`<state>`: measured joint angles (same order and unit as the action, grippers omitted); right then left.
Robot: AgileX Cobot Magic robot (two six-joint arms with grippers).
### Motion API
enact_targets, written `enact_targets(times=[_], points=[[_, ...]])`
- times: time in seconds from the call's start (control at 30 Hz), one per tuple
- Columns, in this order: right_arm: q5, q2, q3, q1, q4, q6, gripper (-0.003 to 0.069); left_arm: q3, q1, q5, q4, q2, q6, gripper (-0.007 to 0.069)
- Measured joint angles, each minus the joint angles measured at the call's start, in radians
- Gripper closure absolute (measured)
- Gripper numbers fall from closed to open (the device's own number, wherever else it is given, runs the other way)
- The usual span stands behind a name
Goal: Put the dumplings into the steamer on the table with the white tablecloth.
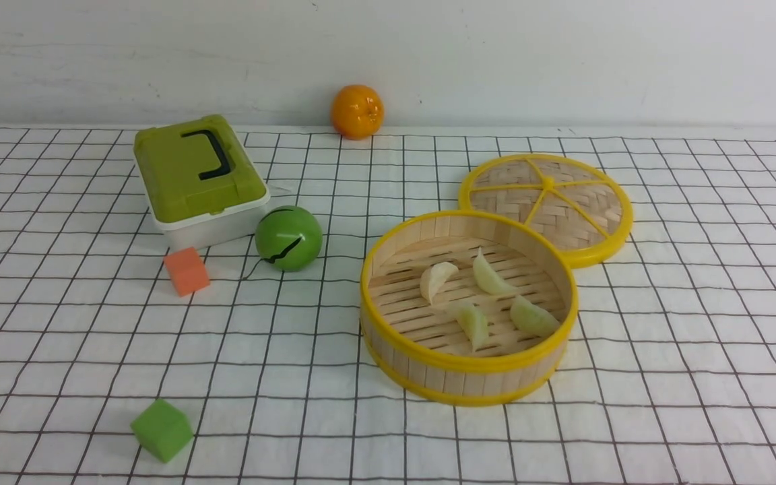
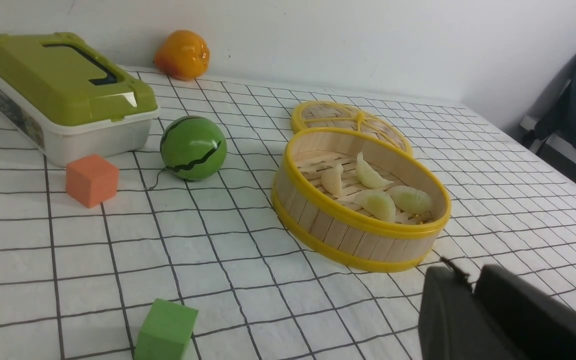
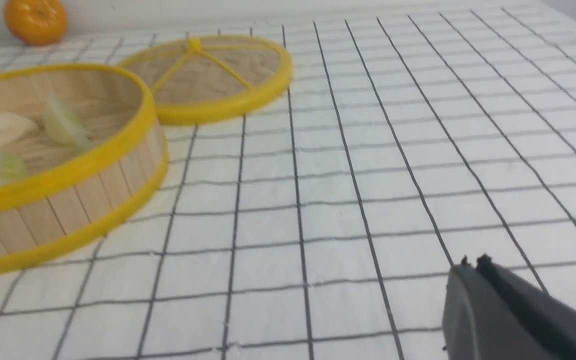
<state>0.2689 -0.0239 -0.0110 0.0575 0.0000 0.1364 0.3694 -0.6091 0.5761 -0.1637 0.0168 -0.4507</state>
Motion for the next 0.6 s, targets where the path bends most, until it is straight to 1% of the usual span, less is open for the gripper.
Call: enact_targets(times=[0.2,0.6], points=[[0.097,0.034,-0.012,0.004,-0.040,0.030,0.0682,0.000,0.000,0.000,0.000,0.000,0.000,0.0548],[0.114,0.034,-0.009,0.003,-0.041,0.032,0.0682,0.000,0.000,0.000,0.000,0.000,0.000,0.0540]])
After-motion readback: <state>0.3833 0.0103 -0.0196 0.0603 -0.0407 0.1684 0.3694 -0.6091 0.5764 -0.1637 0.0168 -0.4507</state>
